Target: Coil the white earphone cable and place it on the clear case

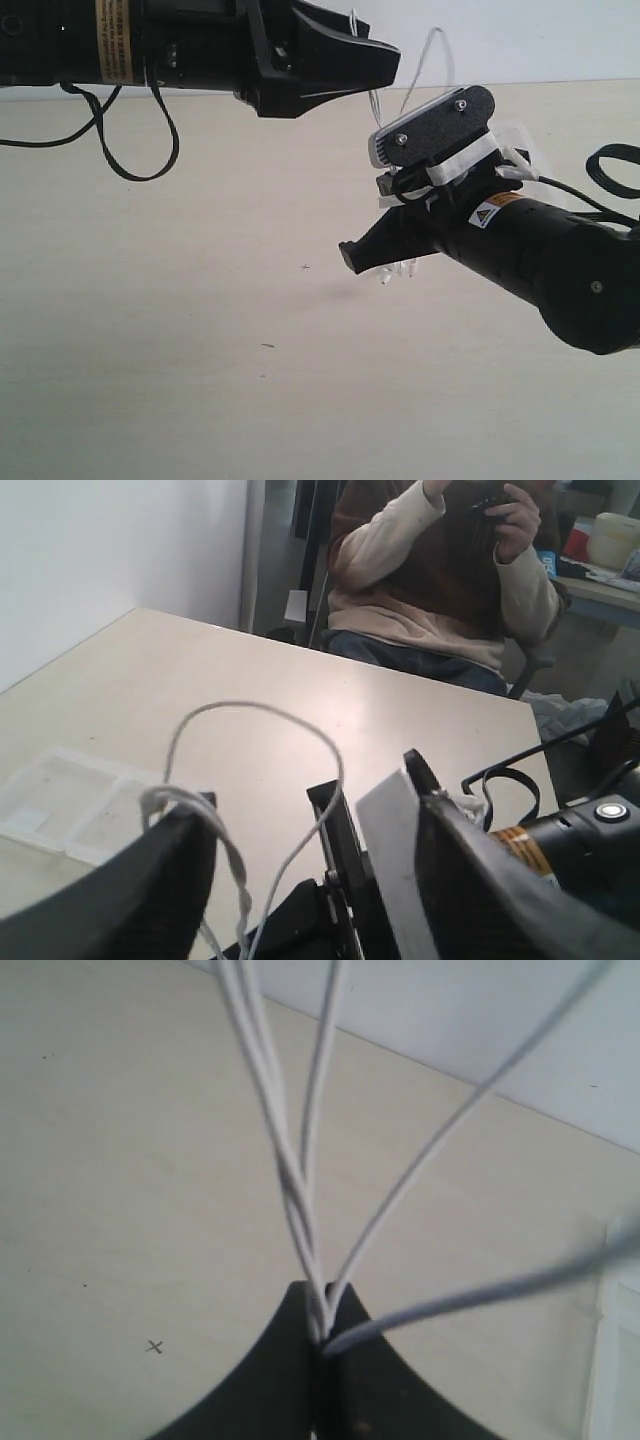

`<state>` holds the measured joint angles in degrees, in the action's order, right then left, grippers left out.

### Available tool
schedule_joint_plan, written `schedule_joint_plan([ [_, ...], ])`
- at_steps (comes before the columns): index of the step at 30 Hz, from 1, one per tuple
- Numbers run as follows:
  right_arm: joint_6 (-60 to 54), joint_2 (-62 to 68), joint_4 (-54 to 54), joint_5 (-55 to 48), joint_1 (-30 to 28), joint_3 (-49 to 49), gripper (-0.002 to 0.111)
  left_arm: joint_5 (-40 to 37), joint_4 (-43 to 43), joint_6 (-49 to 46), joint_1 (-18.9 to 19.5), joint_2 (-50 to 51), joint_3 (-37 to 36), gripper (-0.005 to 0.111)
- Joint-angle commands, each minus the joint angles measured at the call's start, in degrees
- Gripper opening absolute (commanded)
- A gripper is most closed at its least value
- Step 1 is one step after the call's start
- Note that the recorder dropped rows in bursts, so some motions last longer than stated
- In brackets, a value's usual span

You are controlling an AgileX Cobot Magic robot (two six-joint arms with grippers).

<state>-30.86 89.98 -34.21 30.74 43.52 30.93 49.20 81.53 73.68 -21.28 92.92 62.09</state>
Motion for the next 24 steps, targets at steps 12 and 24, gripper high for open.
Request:
schedule_joint_plan([
  [12, -10.5, -5.9, -9.6, -4.6, -0.3, 0.3, 0.000, -5.7, 7.0, 8.3, 0.0, -0.5, 0.5, 0.072],
  [24, -27.0, -6.0, -24.6, -14.9, -0.3, 3.9, 0.000, -10.6, 10.4, 7.4, 0.0, -1.9, 0.5, 0.096],
])
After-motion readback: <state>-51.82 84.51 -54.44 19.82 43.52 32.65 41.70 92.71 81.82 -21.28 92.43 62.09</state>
